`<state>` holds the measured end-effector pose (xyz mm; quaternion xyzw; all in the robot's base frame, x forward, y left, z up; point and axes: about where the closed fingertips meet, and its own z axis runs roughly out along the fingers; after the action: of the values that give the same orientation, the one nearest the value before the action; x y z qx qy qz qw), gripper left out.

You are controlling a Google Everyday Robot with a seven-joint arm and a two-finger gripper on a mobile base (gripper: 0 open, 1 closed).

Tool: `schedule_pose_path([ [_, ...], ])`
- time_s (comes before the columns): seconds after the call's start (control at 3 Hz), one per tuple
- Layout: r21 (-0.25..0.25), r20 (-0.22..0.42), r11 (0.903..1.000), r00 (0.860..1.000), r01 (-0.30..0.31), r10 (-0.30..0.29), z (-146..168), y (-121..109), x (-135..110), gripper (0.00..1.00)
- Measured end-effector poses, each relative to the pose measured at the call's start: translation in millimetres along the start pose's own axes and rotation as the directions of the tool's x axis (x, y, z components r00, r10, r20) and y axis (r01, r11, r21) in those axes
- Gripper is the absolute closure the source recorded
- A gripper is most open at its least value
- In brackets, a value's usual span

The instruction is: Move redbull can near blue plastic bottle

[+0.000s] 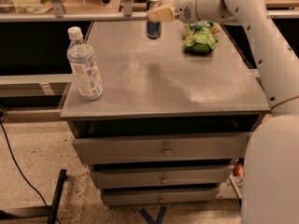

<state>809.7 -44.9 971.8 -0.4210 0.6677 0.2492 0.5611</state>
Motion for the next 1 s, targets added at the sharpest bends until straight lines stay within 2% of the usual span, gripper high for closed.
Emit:
schedule_pose_path([
  [0.33, 0.000, 0.000, 1.0000, 1.000, 0.000, 0.000, 0.2, 0.1, 0.0, 1.00],
  [0.67, -0.038, -0.012, 0.9993, 1.000, 0.004, -0.004, 8.7, 11.3, 5.3, 1.00],
  [1.0, -0.154, -0.035, 0.9880, 0.999, 0.016, -0.022, 21.1, 54.2, 14.4, 1.00],
])
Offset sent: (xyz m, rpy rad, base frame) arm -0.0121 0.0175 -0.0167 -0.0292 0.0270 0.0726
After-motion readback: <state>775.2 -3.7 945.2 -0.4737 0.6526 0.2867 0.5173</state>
